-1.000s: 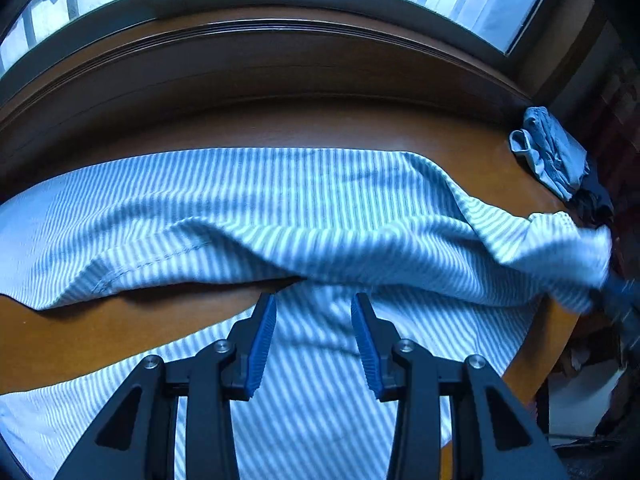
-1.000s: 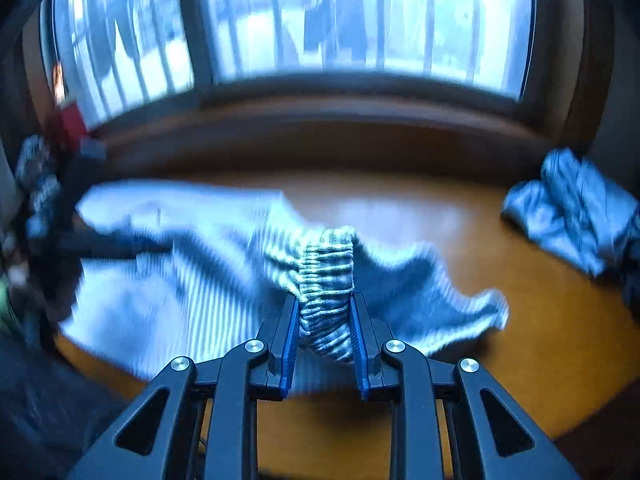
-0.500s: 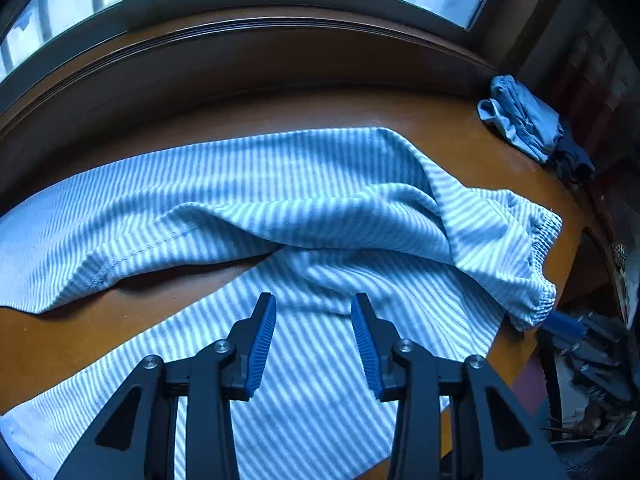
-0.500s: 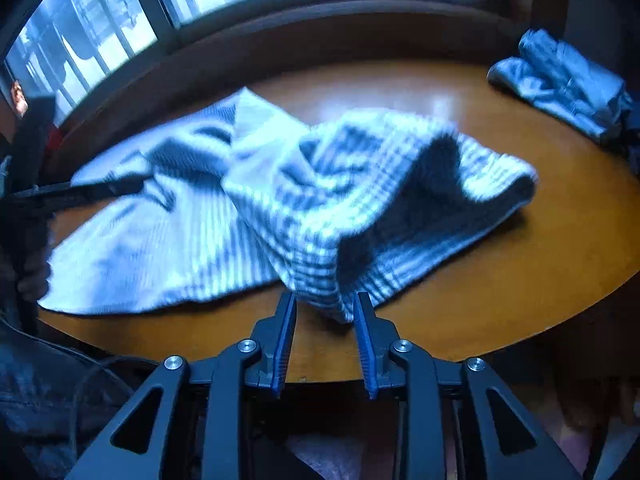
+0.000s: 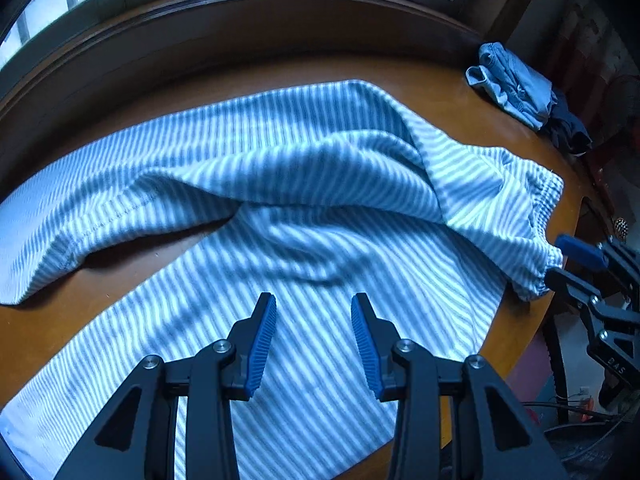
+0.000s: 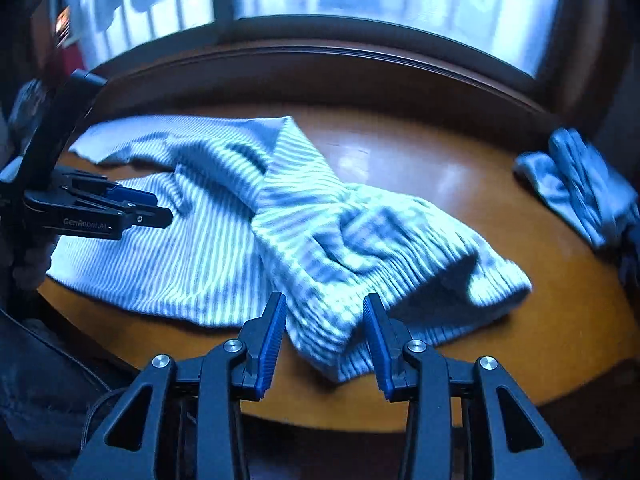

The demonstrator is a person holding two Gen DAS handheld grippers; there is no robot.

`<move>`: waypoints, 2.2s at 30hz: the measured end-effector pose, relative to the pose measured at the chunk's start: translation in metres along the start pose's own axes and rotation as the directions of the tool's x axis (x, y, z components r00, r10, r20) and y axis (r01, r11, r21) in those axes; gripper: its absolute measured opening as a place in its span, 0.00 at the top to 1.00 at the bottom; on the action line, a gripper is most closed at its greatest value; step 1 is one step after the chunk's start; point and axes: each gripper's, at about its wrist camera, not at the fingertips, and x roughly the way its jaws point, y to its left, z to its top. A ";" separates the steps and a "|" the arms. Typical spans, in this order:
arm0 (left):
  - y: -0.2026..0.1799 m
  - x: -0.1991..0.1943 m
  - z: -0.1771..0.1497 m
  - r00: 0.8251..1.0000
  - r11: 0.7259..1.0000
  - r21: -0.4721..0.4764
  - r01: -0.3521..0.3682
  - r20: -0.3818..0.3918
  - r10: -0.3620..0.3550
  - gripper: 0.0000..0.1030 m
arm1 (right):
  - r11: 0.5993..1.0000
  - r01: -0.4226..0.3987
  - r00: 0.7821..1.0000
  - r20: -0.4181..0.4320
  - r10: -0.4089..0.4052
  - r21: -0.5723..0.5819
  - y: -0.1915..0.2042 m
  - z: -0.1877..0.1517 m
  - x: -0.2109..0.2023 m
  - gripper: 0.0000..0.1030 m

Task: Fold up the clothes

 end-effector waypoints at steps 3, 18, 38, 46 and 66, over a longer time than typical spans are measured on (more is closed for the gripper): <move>-0.001 0.001 -0.001 1.000 1.000 0.001 -0.012 0.006 0.012 0.64 | 0.998 -0.019 0.999 -0.039 0.017 -0.060 0.003 0.003 0.017 0.63; -0.006 0.002 0.000 0.998 0.998 -0.026 -0.061 0.004 0.062 0.55 | 0.991 -0.055 0.993 0.094 0.067 -0.125 -0.061 0.086 -0.011 0.90; -0.018 0.005 0.003 0.971 0.960 -0.147 -0.238 -0.067 0.231 0.40 | 0.991 0.133 0.990 -0.043 -0.132 0.031 -0.221 0.232 0.204 0.78; -0.011 -0.006 0.022 0.962 0.952 -0.147 -0.269 -0.003 0.271 0.40 | 0.998 -0.067 0.997 0.028 0.067 0.006 -0.208 0.151 0.105 0.63; -0.073 0.002 0.009 0.990 0.985 0.105 -0.134 -0.040 0.139 0.40 | 1.000 -0.015 0.981 -0.193 0.013 -0.007 -0.169 0.017 0.086 0.63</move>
